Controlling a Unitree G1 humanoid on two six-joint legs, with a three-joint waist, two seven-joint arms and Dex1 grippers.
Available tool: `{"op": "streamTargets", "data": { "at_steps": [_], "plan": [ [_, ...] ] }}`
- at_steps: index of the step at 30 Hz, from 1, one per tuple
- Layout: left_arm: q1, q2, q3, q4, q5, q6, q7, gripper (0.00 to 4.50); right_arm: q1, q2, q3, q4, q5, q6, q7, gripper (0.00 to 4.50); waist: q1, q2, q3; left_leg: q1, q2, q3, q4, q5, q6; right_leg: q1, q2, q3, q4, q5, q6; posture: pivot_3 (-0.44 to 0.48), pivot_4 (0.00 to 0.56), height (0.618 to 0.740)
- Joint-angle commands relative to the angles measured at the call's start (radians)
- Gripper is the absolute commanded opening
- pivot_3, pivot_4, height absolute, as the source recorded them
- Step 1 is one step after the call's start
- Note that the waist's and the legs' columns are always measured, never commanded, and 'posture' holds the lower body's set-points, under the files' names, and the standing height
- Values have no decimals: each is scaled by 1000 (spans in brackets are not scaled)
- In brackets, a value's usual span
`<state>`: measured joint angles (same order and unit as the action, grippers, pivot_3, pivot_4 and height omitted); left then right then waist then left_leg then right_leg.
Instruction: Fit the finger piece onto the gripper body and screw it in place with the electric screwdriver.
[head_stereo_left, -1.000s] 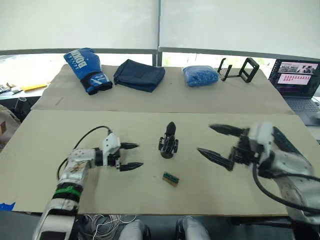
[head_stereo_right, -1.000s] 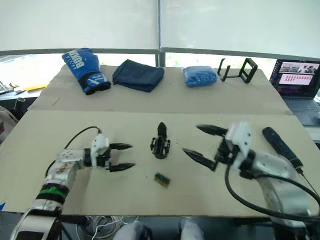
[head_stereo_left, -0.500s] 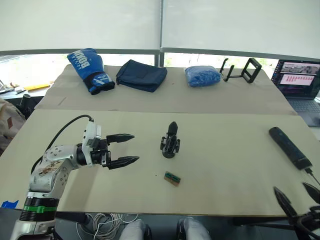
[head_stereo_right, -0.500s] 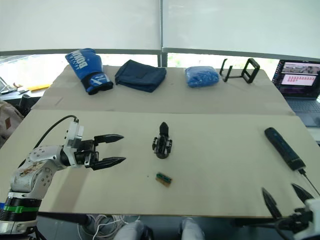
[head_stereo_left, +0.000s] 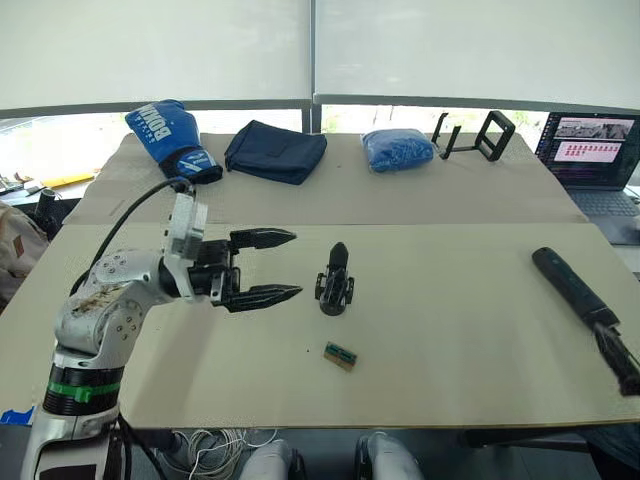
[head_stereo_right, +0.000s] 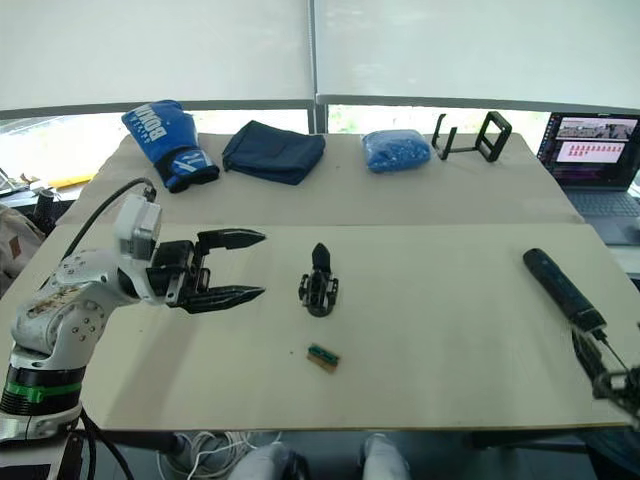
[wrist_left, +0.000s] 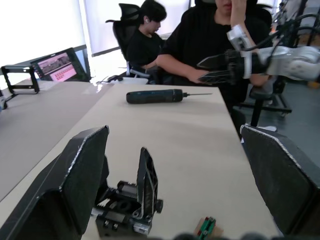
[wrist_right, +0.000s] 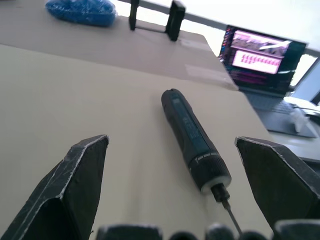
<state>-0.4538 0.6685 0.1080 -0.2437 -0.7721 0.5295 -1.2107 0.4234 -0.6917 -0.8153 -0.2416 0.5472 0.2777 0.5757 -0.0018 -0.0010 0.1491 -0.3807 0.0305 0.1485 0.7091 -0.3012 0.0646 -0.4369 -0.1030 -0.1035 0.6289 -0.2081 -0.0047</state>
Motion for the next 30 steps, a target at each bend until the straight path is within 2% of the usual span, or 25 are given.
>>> {"op": "streamTargets", "data": {
  "at_steps": [1,2,4,7,11,15,20,23,26,30],
  "plan": [
    [-21,13,-2,-25,-42,54,8,4460,-89,-215,62,204,20,217,116,4500,1,-1,1,0,0,0,0,0,0,0,1,0,0,0,0,0,150,740],
    [-24,15,-6,-24,-41,62,8,4460,-113,-274,96,260,7,264,144,4500,2,-1,1,0,0,0,0,0,0,0,1,1,0,0,-1,0,150,740],
    [-32,14,-13,-18,-30,58,6,4460,-255,-398,236,464,-66,239,248,4500,2,-3,2,0,0,0,0,0,1,0,5,4,-1,0,0,0,150,740],
    [-39,14,-24,-10,-12,47,2,4460,-491,-467,408,718,-169,169,328,4500,-1,-3,2,-1,0,0,1,-2,6,0,9,9,-2,0,0,0,150,740],
    [-40,19,-33,-13,2,38,0,4460,-791,-466,593,1027,-330,33,385,4500,-4,-3,2,-1,0,0,1,1,1,0,10,10,-2,0,0,0,150,740],
    [-29,40,-15,-42,-10,60,18,4460,-1017,-431,704,1281,-451,-59,387,4500,-5,-3,2,-3,0,1,3,2,0,-1,10,10,-2,1,0,0,150,740],
    [-12,80,17,-80,-36,93,40,4460,-1140,-400,763,1458,-547,-118,318,4500,-6,-3,3,-3,0,2,4,2,0,-1,9,10,-2,1,0,0,150,740],
    [-10,93,27,-91,-51,110,46,4460,-1174,-383,772,1507,-564,-73,360,4500,-9,-3,2,-3,0,2,4,2,0,-1,8,10,-1,1,0,0,150,740],
    [-9,105,32,-92,-53,115,41,4500,-1193,-367,780,1522,-577,-38,415,3635,-13,-3,2,-1,0,2,4,2,-1,0,8,10,-1,0,0,0,150,740],
    [-2,118,32,-93,-57,116,33,4500,-1211,-358,757,1522,-571,-53,404,2232,-16,-3,2,-1,1,3,3,2,-2,0,9,10,-1,1,0,0,150,740]
  ]
}}
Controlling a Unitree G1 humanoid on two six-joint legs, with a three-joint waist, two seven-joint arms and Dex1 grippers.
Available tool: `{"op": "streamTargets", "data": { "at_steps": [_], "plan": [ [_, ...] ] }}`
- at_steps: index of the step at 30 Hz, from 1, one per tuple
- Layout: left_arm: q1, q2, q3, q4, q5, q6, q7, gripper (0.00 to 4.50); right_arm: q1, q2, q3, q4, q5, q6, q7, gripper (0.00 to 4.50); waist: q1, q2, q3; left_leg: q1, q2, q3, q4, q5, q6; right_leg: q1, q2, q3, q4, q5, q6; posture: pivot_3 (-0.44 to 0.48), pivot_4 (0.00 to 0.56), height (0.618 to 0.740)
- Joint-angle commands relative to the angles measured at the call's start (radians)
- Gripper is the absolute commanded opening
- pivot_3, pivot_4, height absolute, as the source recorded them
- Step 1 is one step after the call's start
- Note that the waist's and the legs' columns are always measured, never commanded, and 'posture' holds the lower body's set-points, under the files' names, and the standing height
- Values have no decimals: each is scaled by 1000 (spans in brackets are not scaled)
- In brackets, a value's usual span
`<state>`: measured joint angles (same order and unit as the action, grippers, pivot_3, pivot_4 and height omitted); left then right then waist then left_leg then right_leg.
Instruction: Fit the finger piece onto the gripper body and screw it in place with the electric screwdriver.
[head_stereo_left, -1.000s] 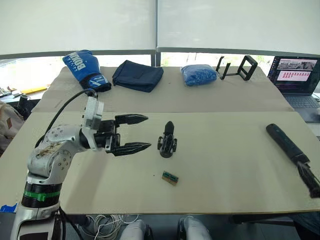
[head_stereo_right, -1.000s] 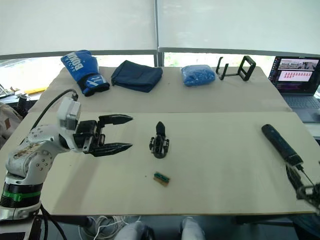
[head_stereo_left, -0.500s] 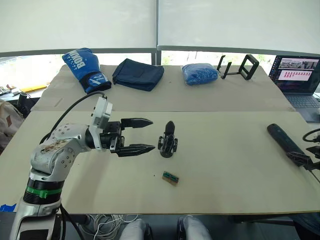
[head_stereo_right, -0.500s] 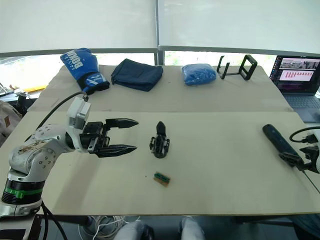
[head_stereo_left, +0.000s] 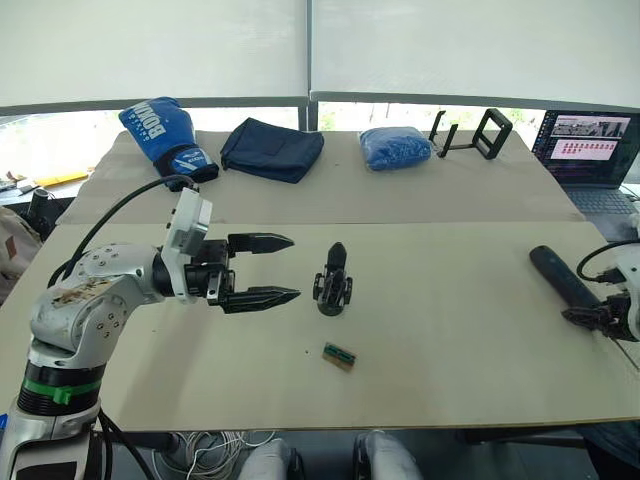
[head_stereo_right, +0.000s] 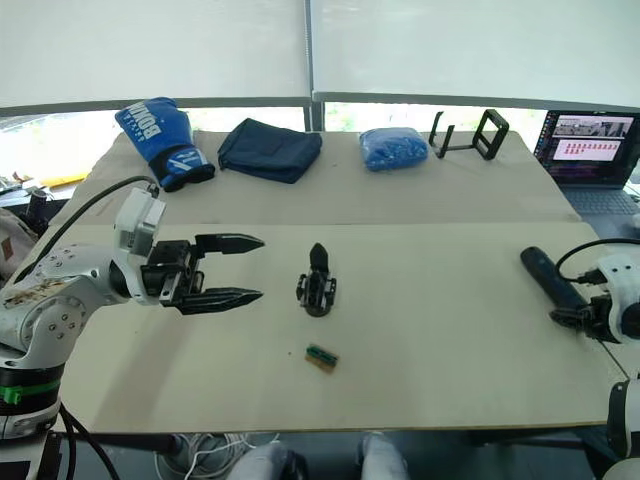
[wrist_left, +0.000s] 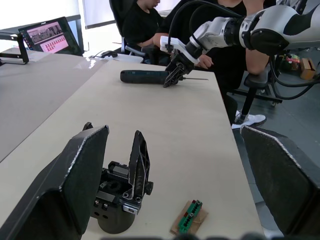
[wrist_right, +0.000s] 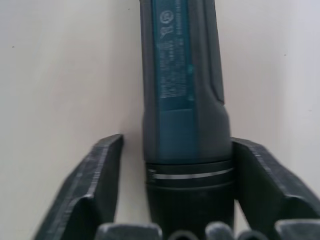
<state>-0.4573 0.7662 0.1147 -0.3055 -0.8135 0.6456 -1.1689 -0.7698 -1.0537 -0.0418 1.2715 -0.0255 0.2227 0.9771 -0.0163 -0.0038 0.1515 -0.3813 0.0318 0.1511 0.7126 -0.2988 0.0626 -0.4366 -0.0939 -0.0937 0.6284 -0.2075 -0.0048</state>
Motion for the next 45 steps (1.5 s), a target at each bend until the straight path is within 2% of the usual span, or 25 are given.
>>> {"op": "streamTargets", "data": {
  "at_steps": [1,8,11,13,16,20,22,25,28,31,36,42,44,45],
  "plan": [
    [6,22,23,-30,-14,-3,-14,4500,-19,2,-18,8,0,-3,1,1959,-3,0,0,0,0,0,0,0,0,0,0,0,0,0,0,0,150,740],
    [25,15,8,-26,5,-32,-38,4500,-20,-41,-40,-14,9,-56,15,1924,-3,0,0,1,0,2,0,0,-1,0,0,0,1,0,-1,0,150,740],
    [49,6,20,-23,29,-87,-47,4500,-25,-58,-58,-92,40,-77,89,1924,-3,4,0,1,0,3,-1,0,0,-1,0,0,1,1,-2,0,150,740],
    [70,9,25,-13,55,-129,-58,4500,6,-65,-73,-231,81,-31,164,1924,-6,7,2,2,0,5,-1,0,0,-2,0,1,1,1,-2,0,150,740],
    [92,10,25,7,83,-181,-77,4500,162,-74,-125,-628,179,185,219,1924,-3,9,2,3,1,7,-2,0,-1,-3,0,2,3,1,-2,0,150,740],
    [132,12,29,25,106,-234,-105,4500,384,-84,-203,-1106,271,447,189,1924,5,10,2,2,3,5,-2,1,-2,-3,0,1,4,2,-3,0,150,740],
    [181,24,27,54,160,-315,-146,4500,472,-70,-220,-1331,322,551,166,1924,6,10,2,2,3,5,-2,1,-2,-3,0,1,3,1,-3,0,150,740],
    [246,15,37,88,196,-394,-165,4500,575,-60,-217,-1537,350,605,136,1924,10,10,2,1,2,5,-2,0,-1,-4,-1,0,3,1,-3,0,150,740],
    [334,-9,49,115,204,-461,-185,4500,650,0,-164,-1702,358,618,63,1924,15,9,2,-1,2,4,-1,-1,0,-5,-2,-1,1,1,-3,0,150,740],
    [389,-18,29,129,248,-523,-193,4500,684,57,-138,-1772,371,666,-2,1924,17,8,2,-3,2,4,-1,-2,1,-6,-3,-1,1,1,-3,0,150,740],
    [410,-65,0,138,288,-587,-165,4500,736,84,-91,-1815,345,683,-86,1924,33,8,2,-5,1,4,-1,-3,3,-7,-5,-2,1,2,-4,0,150,740],
    [398,-101,-25,148,302,-609,-152,4500,762,76,-57,-1802,362,671,-87,1924,28,6,2,-5,0,4,0,-3,4,-7,-4,-3,1,2,-4,0,150,740],
    [391,-109,-31,156,309,-627,-152,4500,766,57,-53,-1793,384,686,-57,2957,27,6,2,-4,1,4,0,-3,4,-6,-3,-3,1,2,-4,0,150,740],
    [385,-112,-33,160,313,-635,-150,4500,763,50,-56,-1788,384,682,-53,3196,27,6,2,-4,1,4,0,-3,4,-6,-3,-3,1,2,-4,0,150,740]
  ]
}}
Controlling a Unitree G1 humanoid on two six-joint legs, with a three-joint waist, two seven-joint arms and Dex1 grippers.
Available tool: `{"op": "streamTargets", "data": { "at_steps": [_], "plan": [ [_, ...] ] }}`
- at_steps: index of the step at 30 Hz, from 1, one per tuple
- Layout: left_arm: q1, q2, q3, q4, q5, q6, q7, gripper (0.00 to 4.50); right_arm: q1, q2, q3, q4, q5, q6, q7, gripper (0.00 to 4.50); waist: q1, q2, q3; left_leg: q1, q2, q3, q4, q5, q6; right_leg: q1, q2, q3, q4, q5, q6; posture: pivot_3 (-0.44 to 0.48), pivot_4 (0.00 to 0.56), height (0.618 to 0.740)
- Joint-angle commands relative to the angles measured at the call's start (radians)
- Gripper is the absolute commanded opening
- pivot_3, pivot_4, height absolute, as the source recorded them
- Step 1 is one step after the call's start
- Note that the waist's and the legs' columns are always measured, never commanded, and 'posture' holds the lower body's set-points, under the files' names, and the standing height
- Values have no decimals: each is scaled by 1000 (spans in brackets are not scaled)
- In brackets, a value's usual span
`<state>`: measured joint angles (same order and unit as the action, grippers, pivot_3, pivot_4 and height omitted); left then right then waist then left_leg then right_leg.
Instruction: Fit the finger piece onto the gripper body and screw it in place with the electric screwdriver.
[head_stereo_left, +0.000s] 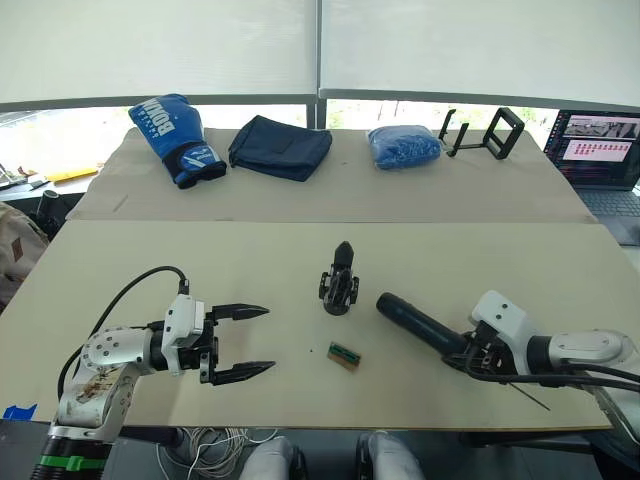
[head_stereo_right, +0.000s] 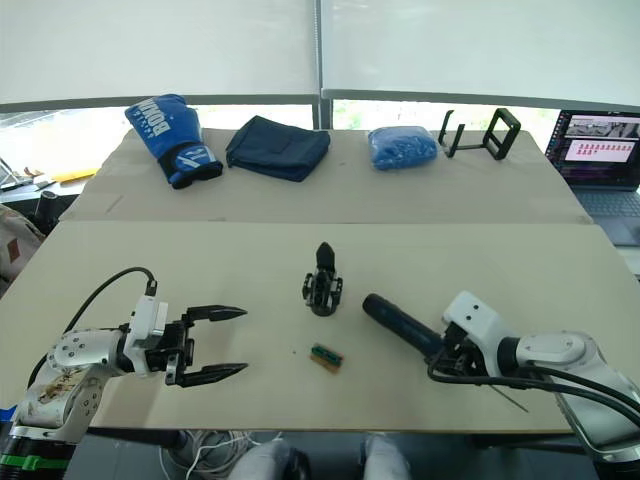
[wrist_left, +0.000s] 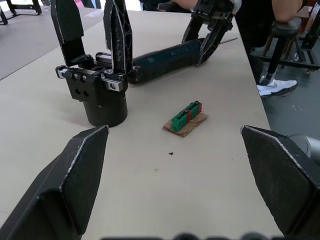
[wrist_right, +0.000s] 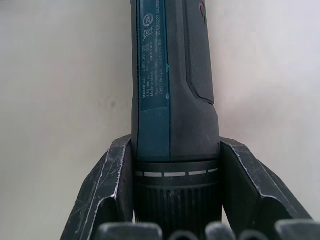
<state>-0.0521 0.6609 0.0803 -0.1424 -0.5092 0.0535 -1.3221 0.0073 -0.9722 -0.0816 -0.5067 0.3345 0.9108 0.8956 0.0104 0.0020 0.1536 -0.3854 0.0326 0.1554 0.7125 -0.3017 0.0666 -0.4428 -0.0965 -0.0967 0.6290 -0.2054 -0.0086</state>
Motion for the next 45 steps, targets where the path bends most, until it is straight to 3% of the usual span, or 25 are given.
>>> {"op": "streamTargets", "data": {
  "at_steps": [1,4,9,13,18,23,27,45],
  "plan": [
    [-26,-8,-1,2,11,-47,5,4500,-19,-41,-17,-6,29,-6,37,3504,0,0,0,0,0,0,0,0,0,0,0,0,0,0,0,0,150,740],
    [-37,-11,-10,13,10,-50,6,4500,-41,-68,-13,3,30,-18,50,4462,0,-1,0,1,0,0,0,0,1,1,0,0,0,0,0,0,150,740],
    [-56,-21,-27,13,-13,-22,2,4500,-103,-156,-26,-3,67,16,109,4462,0,-2,0,1,0,0,0,-1,1,1,0,0,0,0,0,0,150,740],
    [-71,-21,-42,-20,-67,47,-15,4500,-275,-344,32,-33,185,206,242,4462,-1,-1,0,-1,0,-1,0,-1,2,-1,-2,0,0,0,-1,0,150,740],
    [-62,-36,-73,-37,-65,65,-17,4500,-497,-491,334,-34,36,246,303,4462,-5,-3,0,-1,1,-5,0,-2,2,0,-9,0,-3,0,-2,0,150,740],
    [-55,-43,-91,-54,-66,73,-16,4500,-739,-409,595,-3,-65,337,345,4462,-14,-4,0,-7,-1,-5,2,-1,1,-7,-11,0,-1,1,-2,0,150,740],
    [-50,-48,-92,-67,-68,75,-10,4500,-813,-350,730,33,-192,309,311,4462,-18,-4,0,-8,-1,-5,2,0,0,-8,-11,-1,1,1,-2,0,150,740],
    [-18,-45,-105,-96,-62,86,-14,4500,-867,-161,881,45,-187,461,241,4462,-24,-4,-1,-8,-1,-4,3,1,-1,-8,-10,-7,2,1,-2,0,150,740]
  ]
}}
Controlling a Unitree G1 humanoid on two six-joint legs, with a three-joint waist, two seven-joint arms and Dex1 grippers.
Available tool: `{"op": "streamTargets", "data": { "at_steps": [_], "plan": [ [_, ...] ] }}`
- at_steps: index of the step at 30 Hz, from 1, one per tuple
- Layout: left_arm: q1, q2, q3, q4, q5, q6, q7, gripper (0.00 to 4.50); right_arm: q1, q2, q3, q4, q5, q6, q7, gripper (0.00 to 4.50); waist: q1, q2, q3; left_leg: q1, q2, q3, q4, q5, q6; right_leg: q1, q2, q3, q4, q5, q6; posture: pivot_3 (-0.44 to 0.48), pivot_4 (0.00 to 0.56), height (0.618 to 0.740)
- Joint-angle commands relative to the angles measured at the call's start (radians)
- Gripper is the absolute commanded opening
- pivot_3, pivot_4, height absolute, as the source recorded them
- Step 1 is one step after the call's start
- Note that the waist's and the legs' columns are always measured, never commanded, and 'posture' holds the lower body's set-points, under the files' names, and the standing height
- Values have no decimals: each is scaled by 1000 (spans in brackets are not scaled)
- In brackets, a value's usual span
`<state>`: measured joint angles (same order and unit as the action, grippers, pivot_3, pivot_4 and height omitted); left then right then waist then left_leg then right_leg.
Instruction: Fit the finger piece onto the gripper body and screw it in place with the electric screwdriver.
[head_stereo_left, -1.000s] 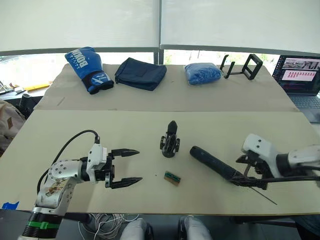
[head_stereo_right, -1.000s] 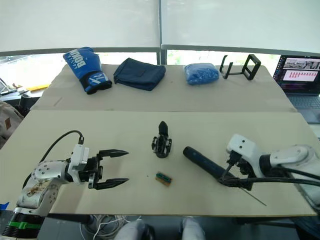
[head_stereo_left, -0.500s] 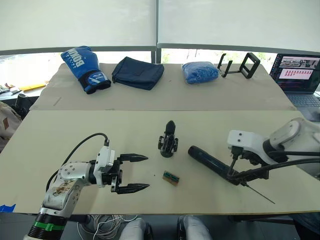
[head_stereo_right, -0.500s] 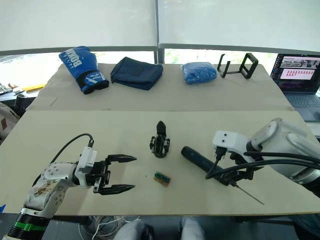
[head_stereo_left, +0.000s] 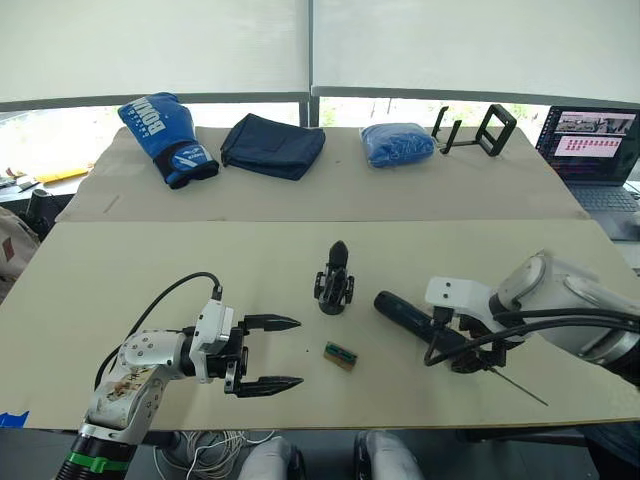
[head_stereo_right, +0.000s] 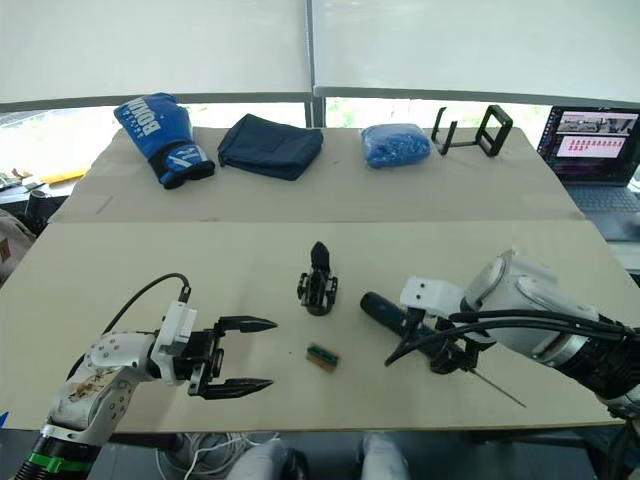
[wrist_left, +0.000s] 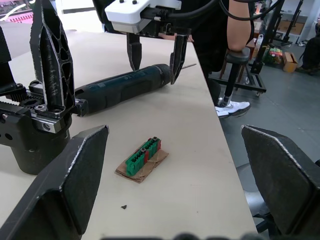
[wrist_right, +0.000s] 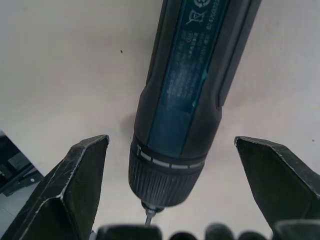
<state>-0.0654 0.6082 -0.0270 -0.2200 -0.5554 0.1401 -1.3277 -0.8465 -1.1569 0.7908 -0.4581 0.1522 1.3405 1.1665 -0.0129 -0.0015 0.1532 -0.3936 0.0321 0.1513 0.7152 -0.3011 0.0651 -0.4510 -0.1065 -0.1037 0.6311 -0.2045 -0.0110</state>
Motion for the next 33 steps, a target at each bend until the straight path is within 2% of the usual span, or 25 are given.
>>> {"op": "streamTargets", "data": {
  "at_steps": [1,2,3,10,15,19,24,27,30,32,33],
  "plan": [
    [-7,8,2,-13,-13,-3,-10,4500,-13,35,22,-4,-9,33,-40,4462,-1,0,0,0,0,0,0,0,0,0,0,0,0,0,0,0,150,740],
    [-9,8,2,-9,-11,-5,-11,4500,-14,42,32,-4,-11,35,-46,4462,-1,0,0,0,0,0,0,0,0,0,0,0,0,0,0,0,150,740],
    [-14,6,3,-5,-8,-7,-9,4500,-18,37,51,3,-26,12,-47,4224,-1,0,0,0,0,0,0,0,0,0,0,0,0,0,0,0,150,740],
    [-10,17,17,-1,-6,-12,-12,4500,8,-30,96,18,-73,-70,-18,1958,4,0,0,0,-1,0,1,0,0,1,0,-2,0,0,0,0,150,740],
    [-23,23,21,15,-4,-16,-12,4500,19,-47,93,17,-87,-95,8,1940,5,-1,0,0,-1,0,1,0,0,2,0,-2,0,0,0,0,150,740],
    [-36,21,15,21,-2,-15,-13,4500,35,-80,23,29,-69,-114,29,1940,9,-1,0,0,-1,-1,1,0,0,2,0,-3,-1,0,0,0,150,740],
    [-43,32,16,34,-5,-15,-33,4500,103,-230,-229,32,65,-168,127,1940,12,0,0,-1,-1,-1,1,0,0,1,0,-3,0,0,0,0,150,740],
    [-58,41,19,64,-4,-22,-59,4500,196,-290,-485,56,247,-167,207,1940,11,0,0,-1,-1,-1,1,0,0,0,0,-2,0,0,0,0,150,740],
    [-83,46,16,97,-1,-24,-82,4500,312,-252,-735,91,329,-185,182,1940,6,0,0,0,1,-1,0,1,0,1,2,-2,0,0,0,0,150,740],
    [-109,50,11,138,10,-38,-109,4500,381,-103,-990,97,403,-176,125,1940,6,-3,-1,1,1,-1,0,1,-1,2,2,-2,0,0,0,0,150,740],
    [-118,51,11,156,14,-48,-123,4500,398,-44,-1073,89,436,-164,102,1940,6,-4,-1,2,1,-1,1,1,-1,4,3,-2,0,0,0,0,150,740]
  ]
}}
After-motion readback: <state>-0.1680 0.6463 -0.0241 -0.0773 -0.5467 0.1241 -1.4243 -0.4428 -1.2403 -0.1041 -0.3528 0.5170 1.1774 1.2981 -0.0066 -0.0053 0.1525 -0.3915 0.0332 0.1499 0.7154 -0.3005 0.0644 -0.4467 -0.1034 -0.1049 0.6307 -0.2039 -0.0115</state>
